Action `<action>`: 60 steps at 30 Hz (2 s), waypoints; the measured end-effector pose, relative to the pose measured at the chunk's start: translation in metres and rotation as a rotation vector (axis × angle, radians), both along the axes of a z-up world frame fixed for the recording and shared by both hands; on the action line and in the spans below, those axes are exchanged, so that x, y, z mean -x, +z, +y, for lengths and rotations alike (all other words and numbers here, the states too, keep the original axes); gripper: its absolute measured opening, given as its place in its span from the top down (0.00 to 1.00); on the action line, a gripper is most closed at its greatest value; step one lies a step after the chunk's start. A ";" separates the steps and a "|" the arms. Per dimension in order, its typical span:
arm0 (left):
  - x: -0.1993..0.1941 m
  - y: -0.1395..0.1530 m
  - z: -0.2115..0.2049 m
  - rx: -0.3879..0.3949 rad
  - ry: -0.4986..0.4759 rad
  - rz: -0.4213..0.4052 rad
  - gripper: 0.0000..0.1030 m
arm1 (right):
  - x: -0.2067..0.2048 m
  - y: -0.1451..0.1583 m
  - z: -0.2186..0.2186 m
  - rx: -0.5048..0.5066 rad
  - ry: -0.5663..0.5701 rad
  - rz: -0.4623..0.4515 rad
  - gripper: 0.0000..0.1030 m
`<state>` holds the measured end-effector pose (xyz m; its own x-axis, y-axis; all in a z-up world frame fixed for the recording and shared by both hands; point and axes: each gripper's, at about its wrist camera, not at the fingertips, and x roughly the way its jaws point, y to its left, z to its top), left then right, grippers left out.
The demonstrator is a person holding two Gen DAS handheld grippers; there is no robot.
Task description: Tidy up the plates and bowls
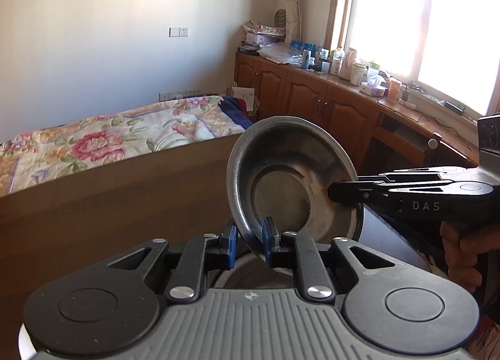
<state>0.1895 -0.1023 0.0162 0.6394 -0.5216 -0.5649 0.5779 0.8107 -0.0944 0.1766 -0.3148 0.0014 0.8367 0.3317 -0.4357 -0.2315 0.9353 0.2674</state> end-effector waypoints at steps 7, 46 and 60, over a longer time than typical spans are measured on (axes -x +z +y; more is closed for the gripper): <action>0.014 -0.016 0.016 -0.007 0.026 0.014 0.82 | 0.012 -0.011 0.020 0.012 0.027 0.013 0.82; 0.039 -0.046 0.024 -0.065 0.066 -0.020 0.78 | 0.042 -0.034 0.060 0.182 0.036 -0.043 0.78; 0.042 -0.046 0.031 -0.040 0.074 -0.025 0.78 | 0.042 -0.032 0.062 0.206 0.027 -0.045 0.78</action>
<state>0.1474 -0.0716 -0.0295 0.6895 -0.4496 -0.5678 0.5181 0.8540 -0.0472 0.1350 -0.2527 -0.0306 0.8490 0.2621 -0.4588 -0.2646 0.9625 0.0601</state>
